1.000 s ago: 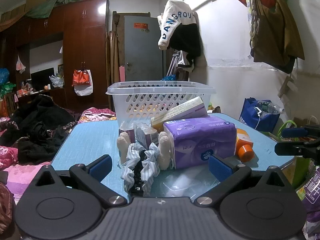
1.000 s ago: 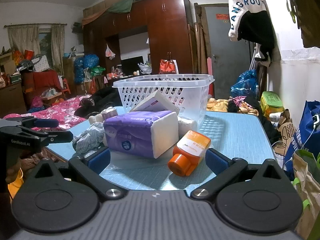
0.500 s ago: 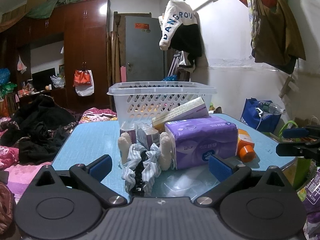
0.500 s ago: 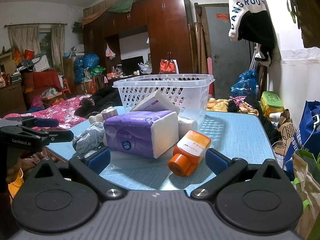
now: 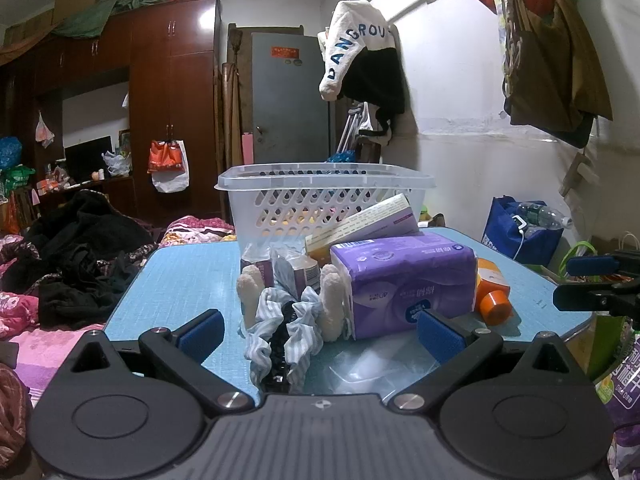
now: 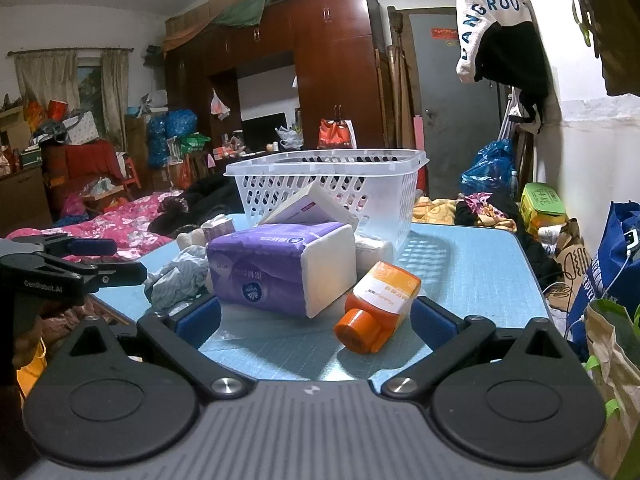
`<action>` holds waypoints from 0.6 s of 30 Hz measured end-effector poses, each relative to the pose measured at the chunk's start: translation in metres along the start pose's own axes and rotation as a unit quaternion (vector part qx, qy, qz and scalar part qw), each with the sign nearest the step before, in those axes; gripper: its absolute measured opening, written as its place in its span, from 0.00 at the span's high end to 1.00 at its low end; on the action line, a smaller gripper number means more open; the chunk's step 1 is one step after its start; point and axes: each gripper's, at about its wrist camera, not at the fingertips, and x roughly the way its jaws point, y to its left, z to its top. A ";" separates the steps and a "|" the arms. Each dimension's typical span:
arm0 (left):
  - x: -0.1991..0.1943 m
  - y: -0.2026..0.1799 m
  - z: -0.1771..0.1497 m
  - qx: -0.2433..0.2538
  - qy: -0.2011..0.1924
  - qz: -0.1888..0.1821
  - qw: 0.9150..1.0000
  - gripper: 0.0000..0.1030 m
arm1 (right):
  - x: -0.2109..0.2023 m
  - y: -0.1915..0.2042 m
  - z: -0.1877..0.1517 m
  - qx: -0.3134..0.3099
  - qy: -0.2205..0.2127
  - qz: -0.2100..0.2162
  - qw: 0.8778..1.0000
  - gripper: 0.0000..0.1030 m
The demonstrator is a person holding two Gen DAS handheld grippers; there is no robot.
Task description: Organize objects
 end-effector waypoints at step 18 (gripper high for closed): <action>0.001 0.000 -0.001 0.002 0.002 0.000 1.000 0.00 | 0.001 -0.002 -0.001 0.006 -0.005 -0.006 1.000 0.00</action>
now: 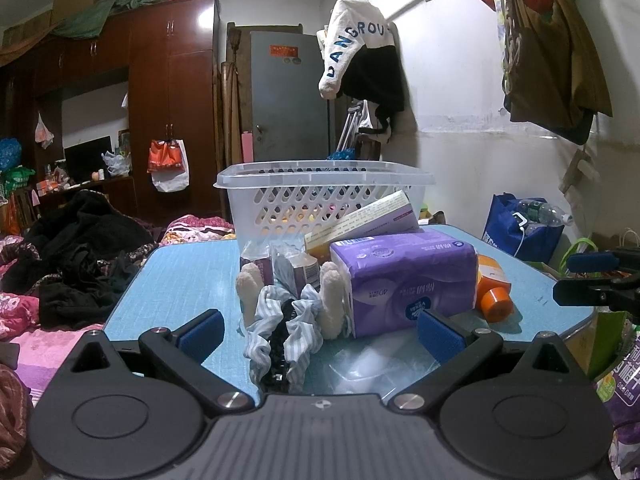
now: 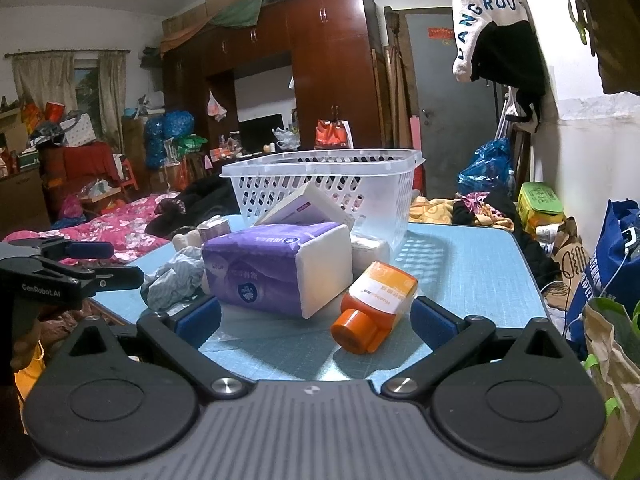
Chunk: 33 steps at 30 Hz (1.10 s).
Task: Organize objects
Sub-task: 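Close the left and right tools on the purple tissue pack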
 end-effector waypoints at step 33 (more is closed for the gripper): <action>0.041 0.007 0.006 0.047 -0.071 -0.072 0.994 0.00 | 0.038 -0.010 -0.008 -0.017 -0.055 0.034 0.998 0.00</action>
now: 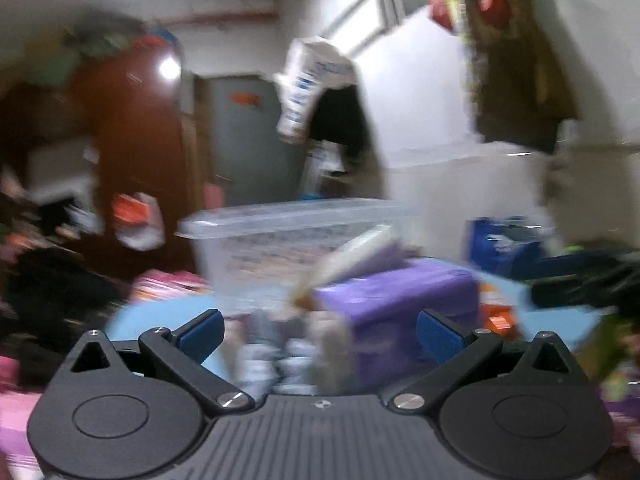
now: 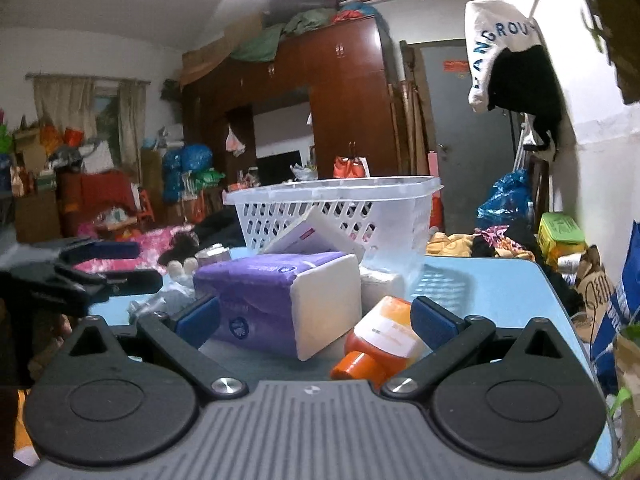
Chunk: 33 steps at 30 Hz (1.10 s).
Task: Organize objects
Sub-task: 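Close the left and right tools on the purple tissue pack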
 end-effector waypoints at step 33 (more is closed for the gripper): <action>0.059 0.009 -0.021 -0.025 0.055 -0.119 0.991 0.41 | 0.027 -0.008 -0.001 -0.041 0.055 0.074 0.995 0.46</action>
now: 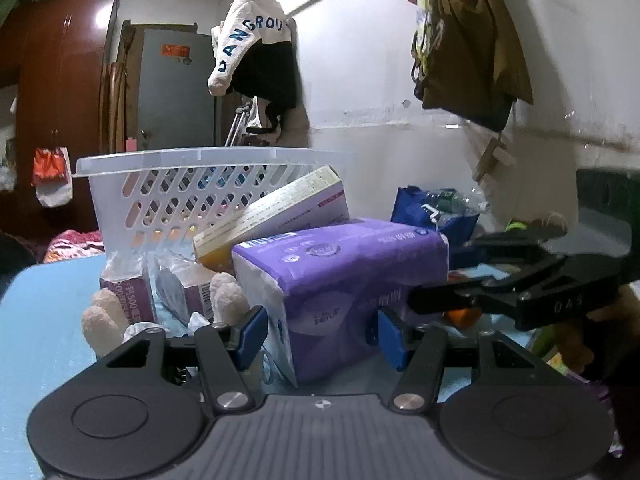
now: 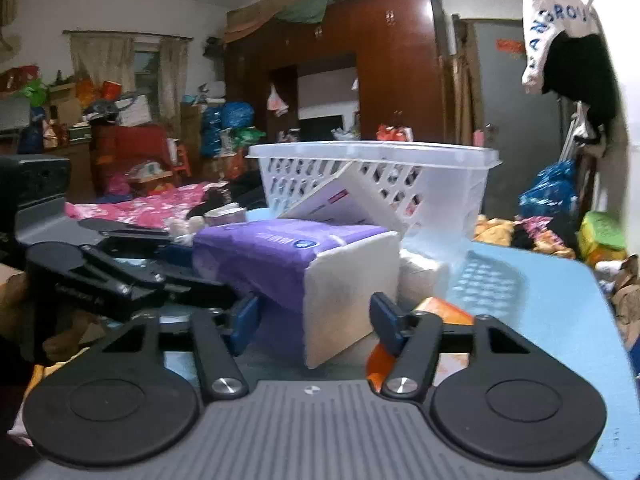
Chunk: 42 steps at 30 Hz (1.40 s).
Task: Organize objects
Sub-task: 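Close the left and right tools on the purple tissue pack, then lower the tissue pack into the white basket and open both tools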
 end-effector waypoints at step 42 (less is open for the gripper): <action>0.065 0.055 0.162 0.015 0.002 0.060 0.998 0.50 | 0.107 -0.062 0.140 0.005 0.023 -0.037 0.999 0.49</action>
